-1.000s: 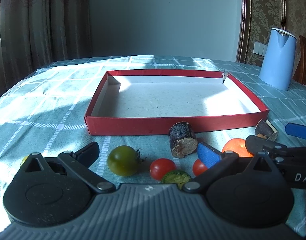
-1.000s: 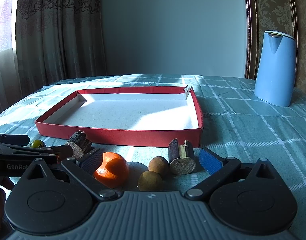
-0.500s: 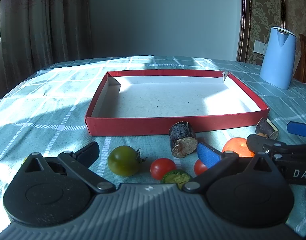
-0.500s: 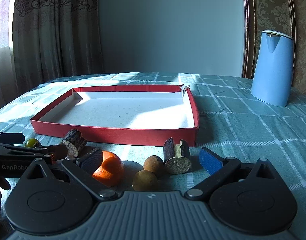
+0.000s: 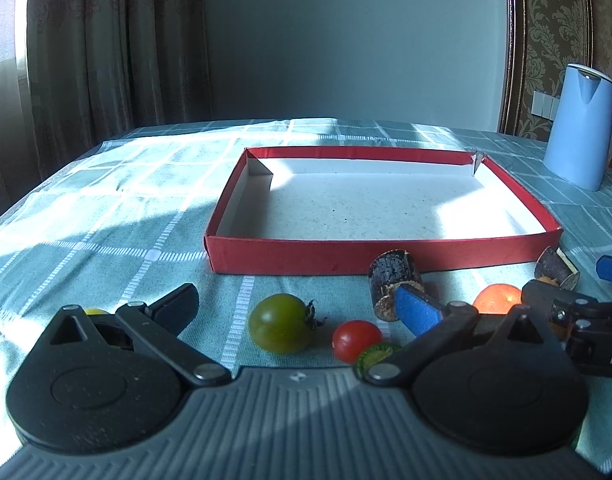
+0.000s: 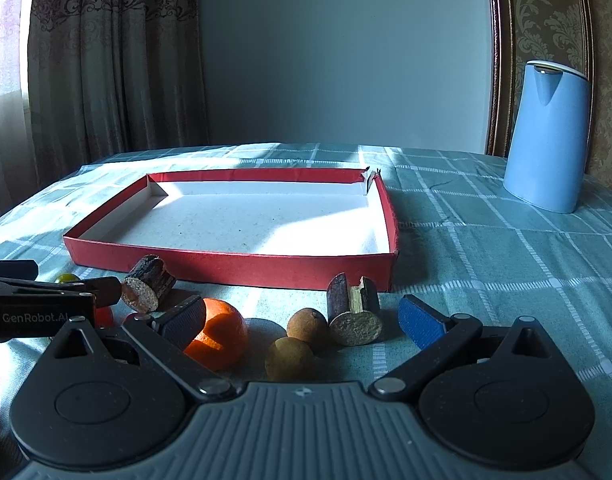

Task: Organize fruits
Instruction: 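Lower the right tool onto the tan round fruit and close it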

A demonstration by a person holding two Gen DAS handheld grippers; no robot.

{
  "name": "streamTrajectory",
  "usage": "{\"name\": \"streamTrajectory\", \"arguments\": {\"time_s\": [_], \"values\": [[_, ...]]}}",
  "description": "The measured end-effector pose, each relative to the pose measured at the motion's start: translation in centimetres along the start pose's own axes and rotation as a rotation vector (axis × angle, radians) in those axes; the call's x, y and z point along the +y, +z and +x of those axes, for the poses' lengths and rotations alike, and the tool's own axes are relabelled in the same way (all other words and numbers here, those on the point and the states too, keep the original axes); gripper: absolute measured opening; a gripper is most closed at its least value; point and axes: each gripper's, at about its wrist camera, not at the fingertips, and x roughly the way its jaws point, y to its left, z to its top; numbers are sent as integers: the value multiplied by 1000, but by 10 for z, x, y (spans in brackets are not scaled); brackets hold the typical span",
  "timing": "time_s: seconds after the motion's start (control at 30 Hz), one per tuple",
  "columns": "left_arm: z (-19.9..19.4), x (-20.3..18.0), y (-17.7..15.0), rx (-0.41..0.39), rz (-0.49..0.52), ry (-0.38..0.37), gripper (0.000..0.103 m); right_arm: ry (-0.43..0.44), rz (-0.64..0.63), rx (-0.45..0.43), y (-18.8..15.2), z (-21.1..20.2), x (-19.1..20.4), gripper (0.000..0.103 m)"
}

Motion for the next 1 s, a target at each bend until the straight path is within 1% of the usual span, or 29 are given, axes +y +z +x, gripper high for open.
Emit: {"name": "streamTrajectory", "arguments": {"time_s": [0.1, 0.23, 0.37, 0.53, 0.67, 0.77, 0.83, 0.87, 0.93, 1.0], "values": [[-2, 4, -1, -2, -7, 2, 103, 0, 5, -6, -1, -2, -2, 103], [-1, 8, -3, 32, -11, -17, 103, -10, 12, 4, -2, -3, -6, 103], [-6, 9, -6, 21, 0, -29, 103, -17, 14, -4, -5, -9, -14, 103], [-5, 8, -7, 24, 4, -32, 103, -25, 18, 2, -15, -26, -38, 103], [-5, 8, -7, 23, 9, -34, 103, -41, -1, 26, -27, -32, -52, 103], [-5, 7, -7, 23, 10, -35, 103, -23, 3, 38, -26, -31, -54, 103], [-5, 7, -7, 24, 10, -35, 103, -12, -15, 37, -25, -30, -48, 103], [-5, 7, -7, 24, 11, -35, 103, 7, -31, 42, -24, -28, -43, 102], [-5, 8, -7, 25, 10, -36, 103, 40, -65, 53, -23, -25, -33, 92], [-5, 7, -7, 25, 10, -35, 103, 59, -87, 73, -21, -20, -24, 74]]}}
